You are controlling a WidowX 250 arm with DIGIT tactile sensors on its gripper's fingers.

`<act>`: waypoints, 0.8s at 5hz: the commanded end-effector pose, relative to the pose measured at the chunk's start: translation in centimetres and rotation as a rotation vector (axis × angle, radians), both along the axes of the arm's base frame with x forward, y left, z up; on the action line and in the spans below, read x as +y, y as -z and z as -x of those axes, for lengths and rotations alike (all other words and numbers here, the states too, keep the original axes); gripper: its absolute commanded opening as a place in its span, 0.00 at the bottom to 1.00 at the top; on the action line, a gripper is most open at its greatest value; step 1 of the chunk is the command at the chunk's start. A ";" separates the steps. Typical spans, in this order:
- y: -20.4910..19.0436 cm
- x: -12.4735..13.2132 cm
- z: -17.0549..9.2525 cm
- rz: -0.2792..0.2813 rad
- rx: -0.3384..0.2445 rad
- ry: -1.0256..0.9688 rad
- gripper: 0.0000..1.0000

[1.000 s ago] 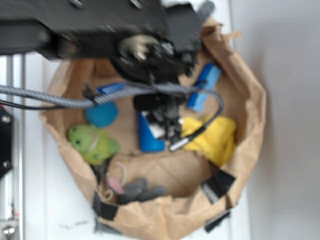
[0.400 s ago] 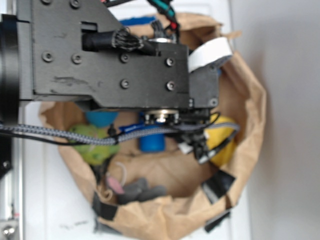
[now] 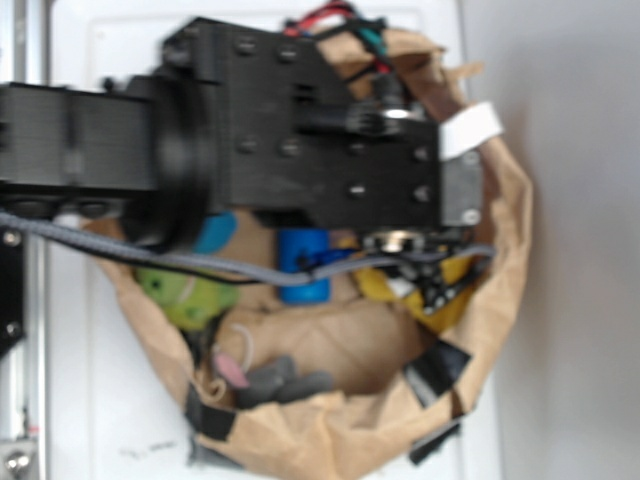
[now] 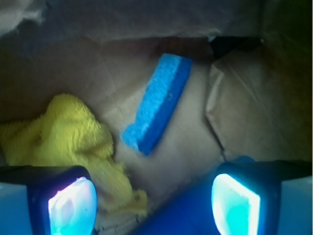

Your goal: Grab the blue sponge.

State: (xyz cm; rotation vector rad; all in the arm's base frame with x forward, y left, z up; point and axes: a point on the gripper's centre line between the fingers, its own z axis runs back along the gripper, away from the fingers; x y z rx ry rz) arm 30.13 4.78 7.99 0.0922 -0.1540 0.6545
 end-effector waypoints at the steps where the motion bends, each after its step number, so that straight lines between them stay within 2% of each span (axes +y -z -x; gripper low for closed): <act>1: -1.5 2.3 -0.4 0.038 -0.106 -0.027 1.00; 2: -1.0 2.3 -0.4 0.076 -0.182 -0.050 1.00; 3: -0.3 2.0 -0.7 0.062 -0.196 -0.054 1.00; 4: -0.5 1.9 -0.9 0.063 -0.172 -0.063 1.00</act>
